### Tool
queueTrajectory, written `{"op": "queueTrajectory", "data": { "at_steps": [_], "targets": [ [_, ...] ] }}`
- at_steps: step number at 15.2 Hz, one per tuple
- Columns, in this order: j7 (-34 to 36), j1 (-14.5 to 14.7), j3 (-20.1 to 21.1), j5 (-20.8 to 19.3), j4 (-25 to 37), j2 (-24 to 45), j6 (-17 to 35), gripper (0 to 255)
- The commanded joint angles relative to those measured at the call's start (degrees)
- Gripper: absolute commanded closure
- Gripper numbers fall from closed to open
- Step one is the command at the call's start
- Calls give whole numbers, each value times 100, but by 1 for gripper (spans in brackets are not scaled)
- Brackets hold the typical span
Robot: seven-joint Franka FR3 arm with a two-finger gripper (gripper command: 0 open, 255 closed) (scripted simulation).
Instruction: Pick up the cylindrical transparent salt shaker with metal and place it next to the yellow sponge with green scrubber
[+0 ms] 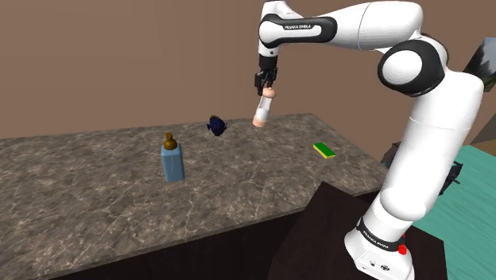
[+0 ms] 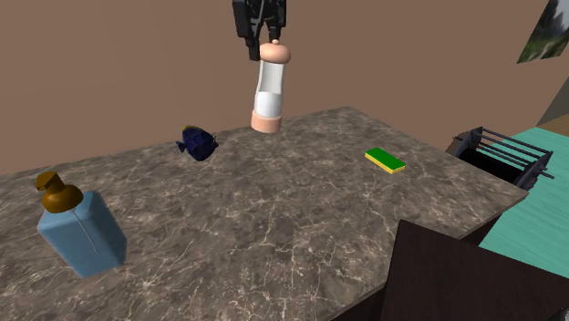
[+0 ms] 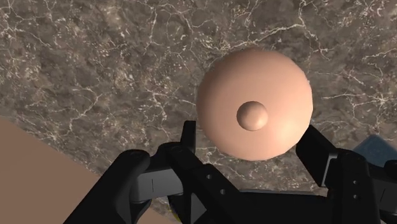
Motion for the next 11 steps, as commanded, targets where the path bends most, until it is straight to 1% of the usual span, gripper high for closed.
{"op": "queueTrajectory", "data": {
  "at_steps": [1, 6, 11],
  "targets": [
    [-251, -147, -102, 24, -299, -213, 107, 255],
    [-849, -477, -375, 56, -854, -641, 279, 255],
    [-1478, -801, -681, 73, -1214, -930, 394, 255]
  ]
}}
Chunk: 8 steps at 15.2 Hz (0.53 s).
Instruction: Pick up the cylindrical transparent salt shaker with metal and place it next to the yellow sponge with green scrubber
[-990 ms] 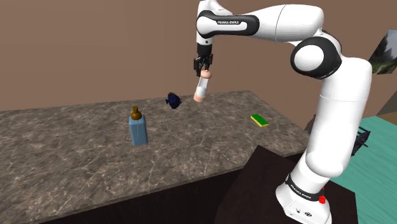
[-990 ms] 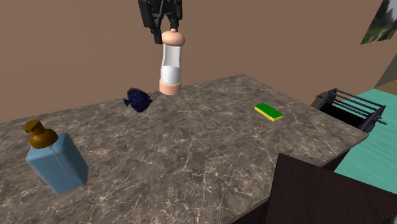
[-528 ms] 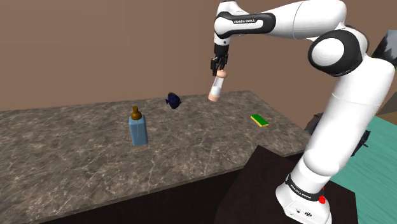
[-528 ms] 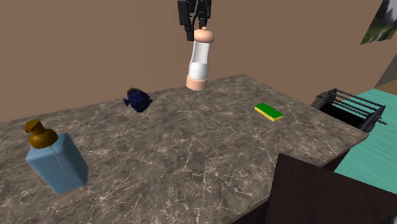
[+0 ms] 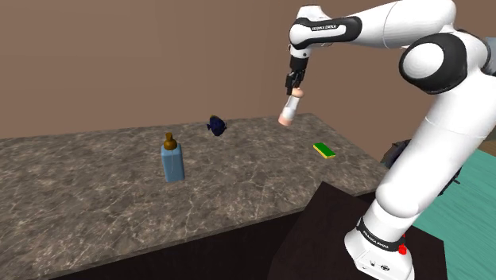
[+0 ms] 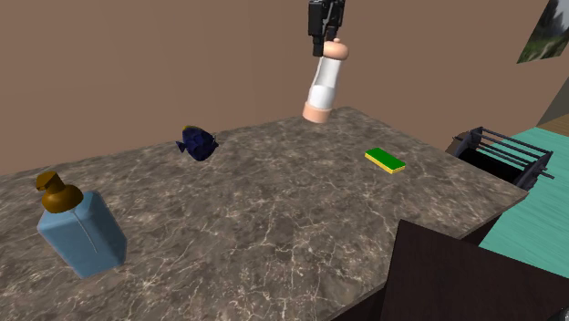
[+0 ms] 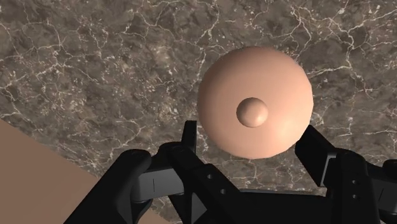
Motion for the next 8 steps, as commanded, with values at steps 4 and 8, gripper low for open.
{"op": "queueTrajectory", "data": {
  "at_steps": [4, 8],
  "targets": [
    [-657, -318, -327, 15, -234, -212, 67, 255],
    [-1198, -575, -606, 44, -283, -252, 106, 255]
  ]
}}
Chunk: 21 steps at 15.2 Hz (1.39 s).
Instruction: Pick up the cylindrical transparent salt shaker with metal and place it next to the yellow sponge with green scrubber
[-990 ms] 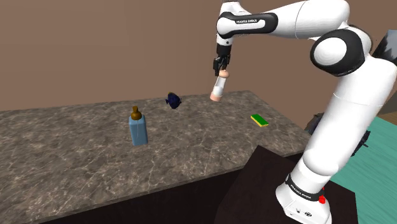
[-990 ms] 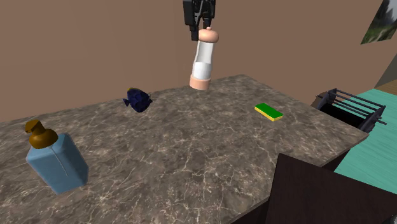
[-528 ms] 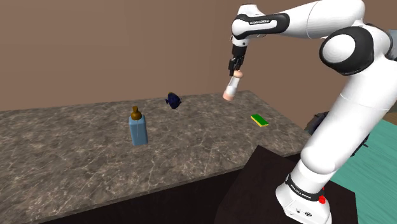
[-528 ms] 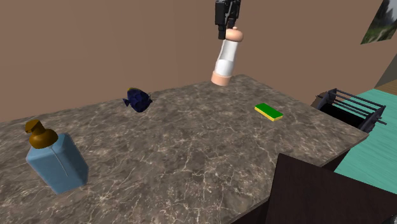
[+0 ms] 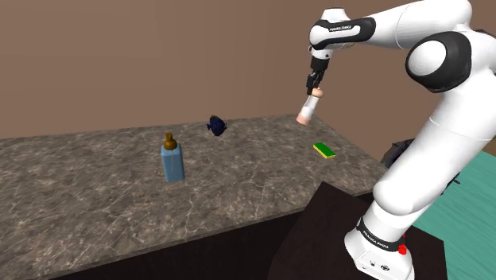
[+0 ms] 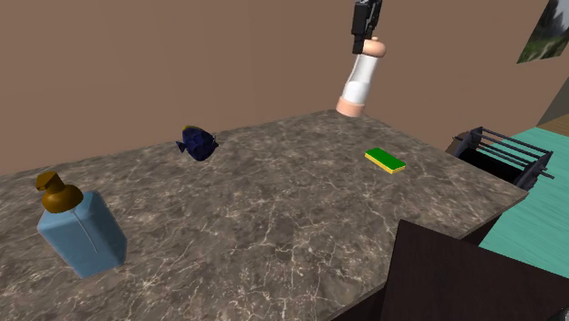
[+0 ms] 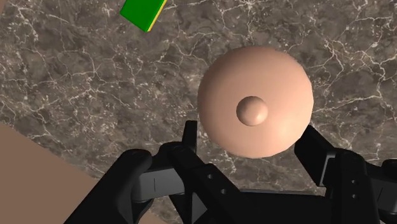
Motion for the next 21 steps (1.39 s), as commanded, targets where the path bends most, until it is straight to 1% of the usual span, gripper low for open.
{"op": "queueTrajectory", "data": {
  "at_steps": [1, 6, 11, 16, 21],
  "targets": [
    [-277, -126, -136, 20, 39, 1, -23, 255],
    [-985, -460, -491, 108, 166, 113, -11, 255],
    [-1721, -815, -841, 274, 468, 381, -42, 255],
    [-2478, -1220, -1162, 541, 962, 812, -135, 255],
    [-3235, -1721, -1420, 915, 1677, 1413, -324, 255]
  ]
}}
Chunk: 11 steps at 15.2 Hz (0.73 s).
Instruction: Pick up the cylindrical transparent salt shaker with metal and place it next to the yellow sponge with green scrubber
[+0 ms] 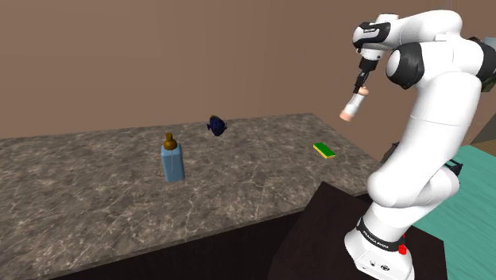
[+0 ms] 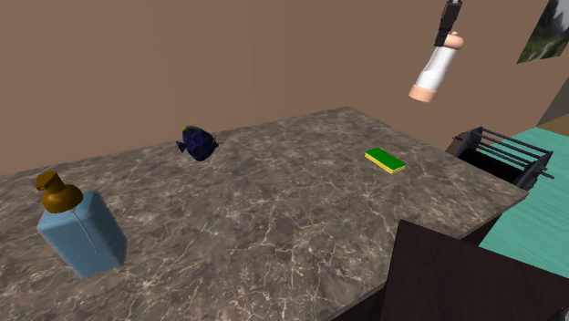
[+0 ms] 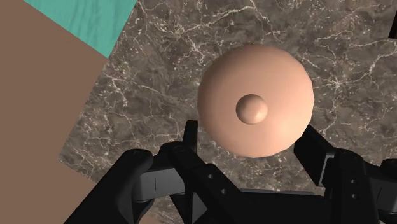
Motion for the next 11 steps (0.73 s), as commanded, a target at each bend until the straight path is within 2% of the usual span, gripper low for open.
{"op": "queueTrajectory", "data": {
  "at_steps": [1, 9, 11],
  "targets": [
    [-290, -209, -83, 152, 309, 240, -101, 255],
    [-1289, -1366, -219, 908, 2195, 1613, -772, 255],
    [-1296, -1320, -215, 882, 1952, 1558, -584, 255]
  ]
}}
